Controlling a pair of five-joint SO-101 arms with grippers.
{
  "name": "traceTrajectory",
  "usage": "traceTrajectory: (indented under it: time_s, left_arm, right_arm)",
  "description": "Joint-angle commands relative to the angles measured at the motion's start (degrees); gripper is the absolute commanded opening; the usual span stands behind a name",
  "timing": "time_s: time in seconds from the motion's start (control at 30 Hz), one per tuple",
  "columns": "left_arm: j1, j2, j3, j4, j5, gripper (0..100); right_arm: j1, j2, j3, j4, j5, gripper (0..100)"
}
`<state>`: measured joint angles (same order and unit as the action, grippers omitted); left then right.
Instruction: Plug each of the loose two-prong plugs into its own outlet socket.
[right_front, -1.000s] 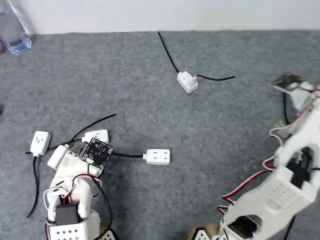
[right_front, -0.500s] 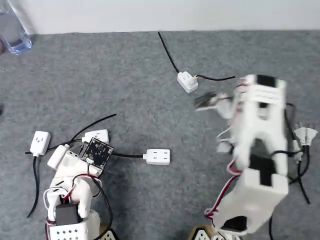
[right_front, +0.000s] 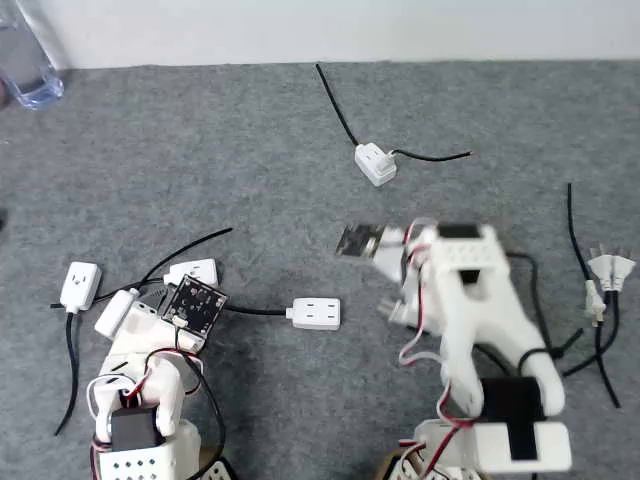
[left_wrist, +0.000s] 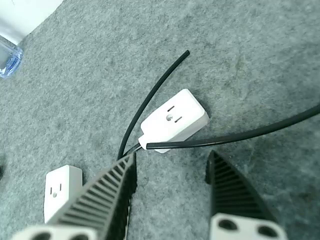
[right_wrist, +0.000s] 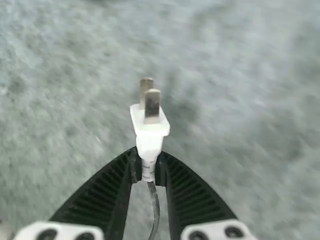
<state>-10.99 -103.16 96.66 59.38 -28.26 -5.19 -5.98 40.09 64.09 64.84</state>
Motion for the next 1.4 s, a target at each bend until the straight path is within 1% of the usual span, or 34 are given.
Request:
traceTrajectory:
  time_s: [0.0,0.23,0.33,0.37,0.43,0.57,0.67,0.73,0.83,0.9,1.07,1.13,1.27,1.37]
  left_arm:
    - [0.09,-0.18,-0.13,0.35,-0.53,21]
    - [0.09,-0.18,-0.13,0.35,-0.53,21]
    - [0.09,-0.18,-0.13,0.35,-0.53,21]
    - [0.09,-0.18,-0.13,0.35,-0.53,21]
    - [0.09,-0.18,-0.13,0.35,-0.53,21]
    - [0.09,-0.18,-0.13,0.35,-0.53,21]
    - [0.09,-0.18,-0.13,0.35,-0.53,21]
    - [0.09,-0.18,-0.13,0.35,-0.53,21]
    - [0.09,-0.18,-0.13,0.35,-0.53,21]
    - [0.09,-0.18,-0.13,0.35,-0.53,21]
    - [0.09,-0.18,-0.13,0.35,-0.53,21]
    - [0.09,-0.18,-0.13,0.35,-0.53,21]
    - [0.09,-0.18,-0.13,0.35,-0.53,21]
    - [0.09,-0.18,-0.13,0.44,-0.53,21]
  right_arm:
    - [-2.15,-5.85,7.65,-6.02,-1.76,0.9]
    - [-3.91,-12.09,13.80,-6.20,-0.79,0.9]
    - [-3.47,-12.00,13.45,-4.00,4.75,0.9]
    - [-3.38,-11.82,13.36,-3.91,5.10,0.9]
    - [-3.30,-11.21,13.01,-5.93,3.43,0.9]
    - [-1.71,-10.07,12.92,-11.65,-2.29,0.9]
    - [-0.48,-10.24,12.92,-14.20,-3.60,1.4]
    - [0.31,-10.95,12.75,-14.81,-3.87,7.6]
    - [0.75,-12.62,12.66,-14.81,-3.87,24.0]
    - [0.75,-13.85,12.75,-14.64,-3.87,30.3]
    - [0.40,-16.84,12.84,-14.20,-3.96,30.6]
    - [-0.13,-18.33,12.75,-12.35,-5.27,30.6]
    - [-4.44,-18.51,13.01,-11.03,-6.86,30.4]
    - [-6.99,-16.57,12.48,-11.47,-8.09,27.1]
